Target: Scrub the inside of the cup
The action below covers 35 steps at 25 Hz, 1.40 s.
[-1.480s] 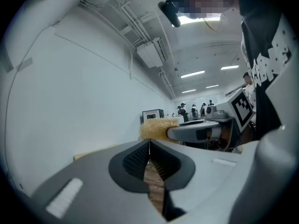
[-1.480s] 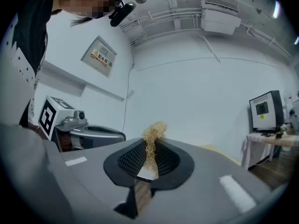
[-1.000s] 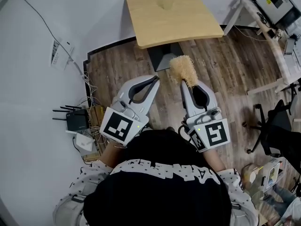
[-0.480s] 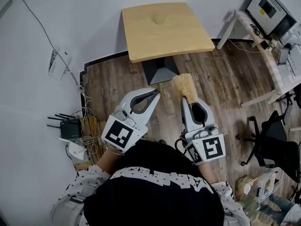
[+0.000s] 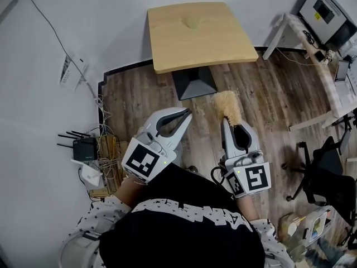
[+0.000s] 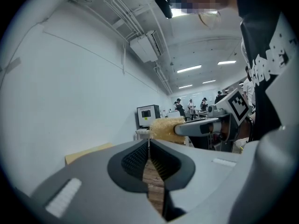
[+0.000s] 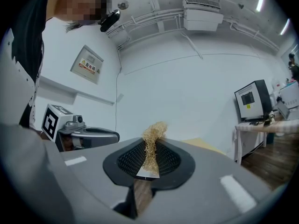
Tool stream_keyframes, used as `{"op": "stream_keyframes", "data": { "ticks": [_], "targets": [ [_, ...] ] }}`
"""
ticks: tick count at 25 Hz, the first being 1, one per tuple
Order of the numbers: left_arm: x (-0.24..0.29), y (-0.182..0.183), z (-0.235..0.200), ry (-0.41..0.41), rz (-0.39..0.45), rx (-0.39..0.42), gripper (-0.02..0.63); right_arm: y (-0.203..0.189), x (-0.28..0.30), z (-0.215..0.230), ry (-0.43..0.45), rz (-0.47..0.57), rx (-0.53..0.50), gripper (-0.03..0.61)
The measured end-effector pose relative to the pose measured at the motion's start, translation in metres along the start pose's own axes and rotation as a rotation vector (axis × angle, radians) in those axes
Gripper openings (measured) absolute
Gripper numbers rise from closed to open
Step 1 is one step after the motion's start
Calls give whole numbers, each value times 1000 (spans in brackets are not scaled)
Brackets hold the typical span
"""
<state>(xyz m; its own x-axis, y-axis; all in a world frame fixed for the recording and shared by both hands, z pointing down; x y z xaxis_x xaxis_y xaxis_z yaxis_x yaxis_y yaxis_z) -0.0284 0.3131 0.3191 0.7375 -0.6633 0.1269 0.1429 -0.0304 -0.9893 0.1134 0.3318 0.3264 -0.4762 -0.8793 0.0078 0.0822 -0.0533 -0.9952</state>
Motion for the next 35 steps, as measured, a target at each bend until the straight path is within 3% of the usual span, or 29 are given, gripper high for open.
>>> {"op": "stream_keyframes", "data": {
  "ticks": [9,16,35],
  "targets": [
    [50,4,-39,-67,42,-14,-8,5,39,23,-43,-16,-27,64],
    [93,2,-83,-108,105,26,-7,7,84,45,-78,-40,-27,64],
    [174,-1,-220,-135,107,11,-8,18,233,87,-99,-85,-55,66]
  ]
}}
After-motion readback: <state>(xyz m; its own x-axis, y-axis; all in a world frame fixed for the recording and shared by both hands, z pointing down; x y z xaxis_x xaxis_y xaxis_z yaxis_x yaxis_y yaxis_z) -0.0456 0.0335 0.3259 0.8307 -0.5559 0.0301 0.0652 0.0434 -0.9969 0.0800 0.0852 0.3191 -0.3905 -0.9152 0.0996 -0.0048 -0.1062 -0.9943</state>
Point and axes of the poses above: the fingertips, and each gripper's own axes: x forward along the fingers, z to its right, y out of its top, the point moved 4 cm from there along -x, backward along the fingers, and after that the axes turned 2 degrees about -x, right-handed, at the moved point
